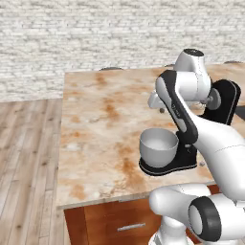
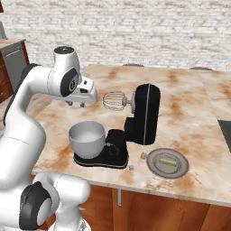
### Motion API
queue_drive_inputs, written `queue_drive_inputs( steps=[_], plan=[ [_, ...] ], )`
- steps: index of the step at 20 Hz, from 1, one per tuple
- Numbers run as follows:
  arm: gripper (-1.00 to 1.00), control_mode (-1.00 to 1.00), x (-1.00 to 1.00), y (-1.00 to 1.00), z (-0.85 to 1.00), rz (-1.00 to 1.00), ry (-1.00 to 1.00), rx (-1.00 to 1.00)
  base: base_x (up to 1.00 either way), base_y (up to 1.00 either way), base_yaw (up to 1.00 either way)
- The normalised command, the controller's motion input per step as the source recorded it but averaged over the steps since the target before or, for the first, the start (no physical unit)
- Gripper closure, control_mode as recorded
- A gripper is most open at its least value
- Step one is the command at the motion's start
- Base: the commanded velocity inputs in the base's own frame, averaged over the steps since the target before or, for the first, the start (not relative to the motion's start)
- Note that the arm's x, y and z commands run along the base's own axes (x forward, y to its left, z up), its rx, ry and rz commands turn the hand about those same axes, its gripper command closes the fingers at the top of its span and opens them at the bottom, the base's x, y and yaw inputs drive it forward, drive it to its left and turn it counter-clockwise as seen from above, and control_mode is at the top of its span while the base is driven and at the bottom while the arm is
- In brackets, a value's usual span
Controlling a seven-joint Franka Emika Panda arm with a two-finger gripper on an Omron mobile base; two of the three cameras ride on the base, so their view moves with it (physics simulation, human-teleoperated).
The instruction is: Add butter and sugar cubes to the stand mixer bowl and then turn on the stand mixer to begin making frosting.
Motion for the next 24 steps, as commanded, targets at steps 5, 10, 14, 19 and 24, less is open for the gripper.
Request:
queue_drive_inputs(
  steps=[5, 10, 14, 19, 24],
  plan=[
    [-1.0, 1.0, -0.01, 0.0, 0.0, 0.0, 0.0, 0.0, -0.44, -0.05, -0.02],
    [-1.0, 1.0, 0.0, 0.0, 0.0, 0.0, 0.0, 0.0, -0.68, -0.4, -0.07],
    [-1.0, 1.0, 0.0, 0.0, 0.0, 0.0, 0.0, 0.0, 0.0, -0.9, -0.1],
    [-1.0, 1.0, 0.0, 0.0, 0.0, 0.0, 0.0, 0.0, 0.09, -0.61, -0.02],
    [-1.0, -1.0, 0.05, -0.04, 0.0, 0.0, 0.0, 0.01, 0.29, -0.3, 0.0]
  ],
)
